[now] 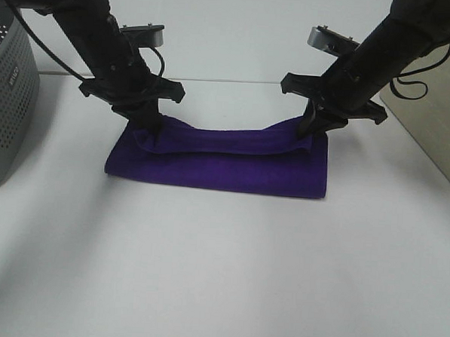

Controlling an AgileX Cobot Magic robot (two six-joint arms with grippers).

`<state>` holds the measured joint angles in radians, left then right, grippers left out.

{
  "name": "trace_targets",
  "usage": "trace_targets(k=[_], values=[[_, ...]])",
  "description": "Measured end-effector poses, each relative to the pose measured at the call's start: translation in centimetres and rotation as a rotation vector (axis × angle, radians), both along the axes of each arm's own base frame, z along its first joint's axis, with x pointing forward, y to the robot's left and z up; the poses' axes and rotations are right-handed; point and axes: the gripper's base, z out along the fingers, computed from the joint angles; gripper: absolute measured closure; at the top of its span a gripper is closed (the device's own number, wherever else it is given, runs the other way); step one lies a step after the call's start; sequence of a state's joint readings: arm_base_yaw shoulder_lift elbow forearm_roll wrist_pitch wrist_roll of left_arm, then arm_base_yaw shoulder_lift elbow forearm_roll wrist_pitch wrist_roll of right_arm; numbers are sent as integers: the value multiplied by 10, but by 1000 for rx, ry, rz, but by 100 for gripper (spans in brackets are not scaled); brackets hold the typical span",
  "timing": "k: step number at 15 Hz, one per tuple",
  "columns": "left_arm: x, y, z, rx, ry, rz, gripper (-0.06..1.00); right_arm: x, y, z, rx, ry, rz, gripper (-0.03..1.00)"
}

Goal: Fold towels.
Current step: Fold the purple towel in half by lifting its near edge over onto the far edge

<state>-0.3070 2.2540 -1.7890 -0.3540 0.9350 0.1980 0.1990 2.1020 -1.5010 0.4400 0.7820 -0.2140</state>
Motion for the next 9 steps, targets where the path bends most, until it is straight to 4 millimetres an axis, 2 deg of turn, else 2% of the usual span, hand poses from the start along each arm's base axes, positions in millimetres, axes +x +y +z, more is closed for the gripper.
trace_targets(k=[6, 8, 9], values=[[10, 0, -21, 27, -25, 3, 93, 8, -2, -16, -31, -33, -25, 94], [13, 0, -20, 29, -57, 8, 91, 10, -3, -21, -34, -38, -33, 86], [13, 1, -20, 42, -62, 1, 88, 10, -3, -22, -35, -44, -37, 77]])
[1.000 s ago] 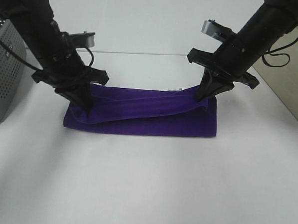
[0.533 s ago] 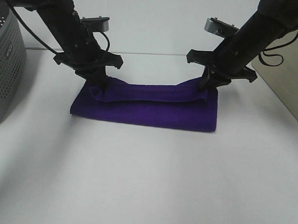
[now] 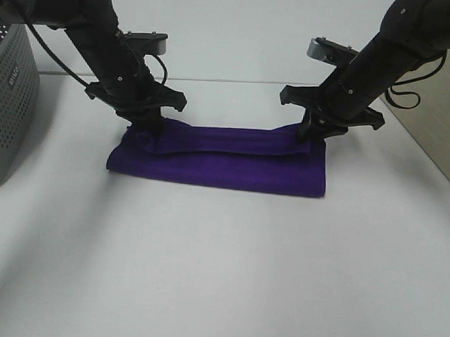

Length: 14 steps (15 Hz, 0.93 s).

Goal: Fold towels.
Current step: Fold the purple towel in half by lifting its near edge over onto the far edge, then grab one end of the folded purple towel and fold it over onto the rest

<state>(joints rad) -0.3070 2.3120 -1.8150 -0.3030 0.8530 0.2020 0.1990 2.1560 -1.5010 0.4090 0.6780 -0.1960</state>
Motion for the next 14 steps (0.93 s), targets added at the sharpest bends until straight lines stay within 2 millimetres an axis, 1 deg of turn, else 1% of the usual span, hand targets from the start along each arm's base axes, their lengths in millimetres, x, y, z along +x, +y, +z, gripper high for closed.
trace_targets(k=[1, 2, 3, 4, 5, 6, 7, 8, 10, 11, 12, 14], values=[[0, 2, -1, 25, -8, -11, 82, 0, 0, -3, 0, 5, -3, 64], [1, 5, -1, 57, -15, -10, 72, 0, 0, -3, 0, 7, -4, 47], [2, 8, -2, 97, -19, 7, 56, 0, 0, -3, -8, 11, 3, 31], [2, 12, -2, 132, -20, 28, 35, -2, -1, -4, -18, 22, 14, 22], [3, 15, -3, 164, -19, 38, 18, -3, -1, -1, -20, 33, 23, 18], [1, 17, -4, 183, 1, 38, 6, -5, -1, 4, -21, 34, 31, 16], [-2, 18, -4, 192, 35, 31, 0, -7, -2, 14, -26, 25, 41, 15], [-6, 18, -1, 202, 79, -1, -2, -10, -2, 24, -27, 20, 51, 15], [-11, 16, 3, 196, 128, -83, -2, -17, -3, 45, -21, 19, 70, 14], [-10, 19, 4, 173, 135, -98, -3, -21, -3, 56, -17, 18, 78, 14], [-8, 25, 6, 132, 146, -97, -3, -26, -3, 65, -14, 27, 89, 14], [1, 52, 10, -28, 161, -72, -3, -34, -4, 79, -9, 51, 109, 14]])
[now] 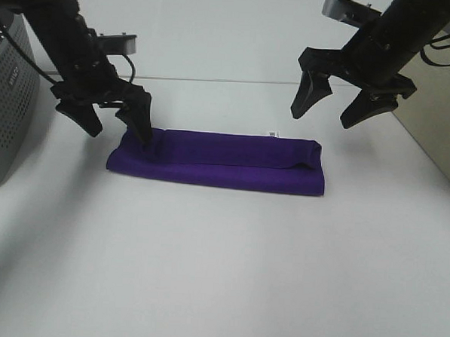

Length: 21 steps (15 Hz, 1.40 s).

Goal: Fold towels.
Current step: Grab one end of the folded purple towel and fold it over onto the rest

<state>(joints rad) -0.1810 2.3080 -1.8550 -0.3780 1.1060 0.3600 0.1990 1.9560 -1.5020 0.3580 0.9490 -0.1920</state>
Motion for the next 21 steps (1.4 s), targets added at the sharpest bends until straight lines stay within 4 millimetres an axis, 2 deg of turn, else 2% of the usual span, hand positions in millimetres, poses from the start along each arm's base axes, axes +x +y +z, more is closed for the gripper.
trace_targets(k=[1, 2, 4, 5, 6, 8, 14, 18, 21], values=[[10, 32, 6, -187, -6, 70, -3, -5, 0, 6, 2, 24, 11, 14], [10, 32, 6, -187, -6, 70, -3, -5, 0, 6, 2, 24, 11, 14], [15, 58, 4, -305, 10, 131, -3, -7, 0, 5, 2, 49, 13, 14], [15, 68, -5, -318, 41, 147, -3, -7, 0, 6, 3, 51, 11, 14], [14, 74, -26, -316, 94, 143, -3, -8, 0, 6, 6, 54, 7, 14], [15, 74, -36, -311, 108, 143, -3, -9, 0, 5, 6, 65, 9, 14], [17, 68, -36, -306, 99, 176, -3, -13, 0, 5, 3, 108, 22, 14], [15, 48, -51, -338, 169, 183, -3, -15, 0, 5, 2, 136, 24, 14], [13, 17, -56, -357, 191, 160, -1, -19, 0, 5, -1, 173, 36, 14]])
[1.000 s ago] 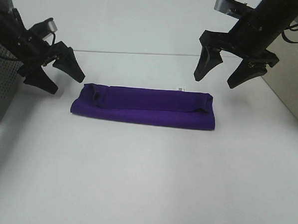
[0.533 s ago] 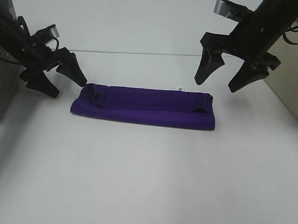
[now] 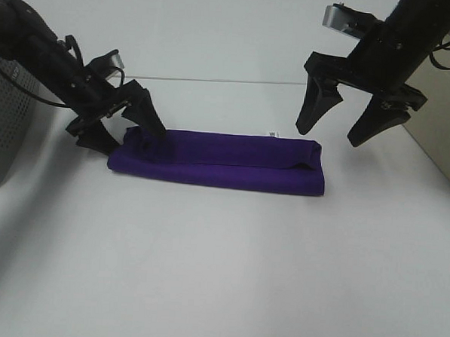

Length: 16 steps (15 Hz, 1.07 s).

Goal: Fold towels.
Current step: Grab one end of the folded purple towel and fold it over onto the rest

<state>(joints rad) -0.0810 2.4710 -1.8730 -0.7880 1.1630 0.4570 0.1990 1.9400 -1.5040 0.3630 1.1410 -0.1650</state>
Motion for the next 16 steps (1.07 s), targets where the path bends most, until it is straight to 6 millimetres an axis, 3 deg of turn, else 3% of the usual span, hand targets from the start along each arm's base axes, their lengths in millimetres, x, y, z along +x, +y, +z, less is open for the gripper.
trace_targets(k=[2, 4, 5, 8, 13, 16], values=[[-2, -23, 0, 4, -9, -1, 3, -1, 0, 0, -1, 9, 3, 14], [-2, -36, -2, 16, -5, 6, 16, -2, 0, 0, -2, 24, 8, 14], [-2, -38, -6, 32, 5, 16, 31, -3, 0, 0, -2, 29, 10, 14], [-3, -35, -17, 67, -11, -16, 91, -5, 0, 0, -4, 55, 19, 14], [-4, -30, -8, 127, -38, -71, 91, -7, 0, 0, -5, 68, 24, 14], [0, -2, 31, 213, -123, -69, 91, -7, -1, 3, -3, 60, 24, 14]])
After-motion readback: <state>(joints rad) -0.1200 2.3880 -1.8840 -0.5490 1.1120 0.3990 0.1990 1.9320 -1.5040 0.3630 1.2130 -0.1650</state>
